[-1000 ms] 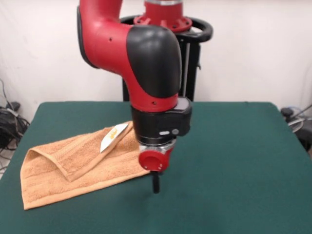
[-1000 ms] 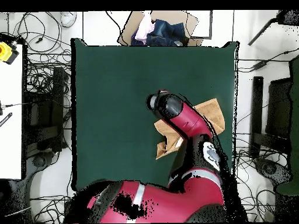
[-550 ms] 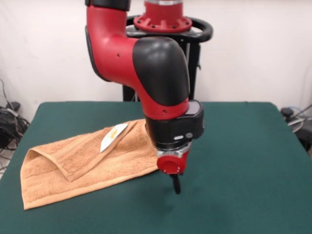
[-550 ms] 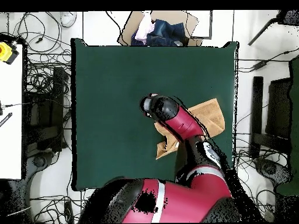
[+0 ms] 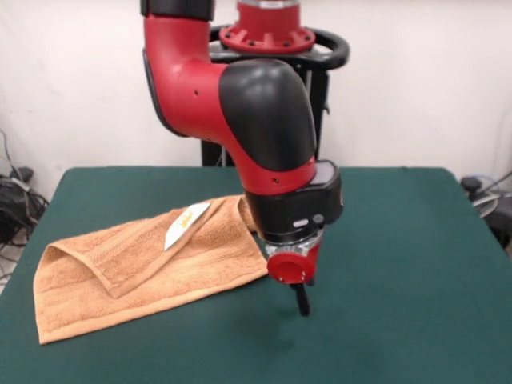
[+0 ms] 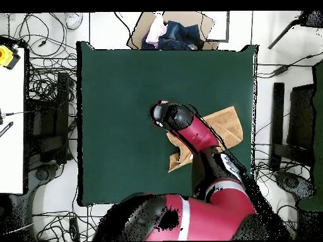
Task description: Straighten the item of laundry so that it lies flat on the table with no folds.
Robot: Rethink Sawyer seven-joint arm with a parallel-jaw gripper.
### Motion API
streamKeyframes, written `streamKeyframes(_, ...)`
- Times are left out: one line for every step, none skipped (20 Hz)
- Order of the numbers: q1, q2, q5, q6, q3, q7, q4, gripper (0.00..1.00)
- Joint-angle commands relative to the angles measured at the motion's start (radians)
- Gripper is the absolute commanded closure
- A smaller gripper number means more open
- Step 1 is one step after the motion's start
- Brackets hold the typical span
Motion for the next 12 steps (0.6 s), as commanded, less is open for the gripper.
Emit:
streamKeyframes(-0.082, -0.073, 0.014, 0.02, 0.169, 0.005, 0.197, 0.0)
streamKeyframes(-0.098, -0.091, 0.012, 0.018, 0.185, 0.001, 0.225, 0.0)
streamKeyframes(-0.114, -0.109, 0.009, 0.016, 0.2, -0.003, 0.254, 0.0)
streamKeyframes(-0.121, -0.126, 0.006, 0.006, 0.208, 0.003, 0.281, 0.0)
streamKeyframes(-0.122, -0.135, -0.007, -0.017, 0.204, 0.012, 0.303, 0.0)
streamKeyframes(-0.122, -0.144, -0.02, -0.039, 0.199, 0.022, 0.324, 0.0)
streamKeyframes(-0.12, -0.15, -0.034, -0.061, 0.188, 0.031, 0.345, 0.0)
streamKeyframes(-0.125, -0.151, -0.045, -0.079, 0.183, 0.034, 0.362, 0.0)
streamKeyframes(-0.129, -0.151, -0.057, -0.096, 0.177, 0.037, 0.38, 0.0)
streamKeyframes(-0.135, -0.146, -0.07, -0.111, 0.173, 0.036, 0.39, 0.0)
streamKeyframes(-0.141, -0.141, -0.082, -0.123, 0.168, 0.033, 0.397, 0.0)
streamKeyframes(-0.145, -0.137, -0.093, -0.126, 0.161, 0.03, 0.398, 0.0)
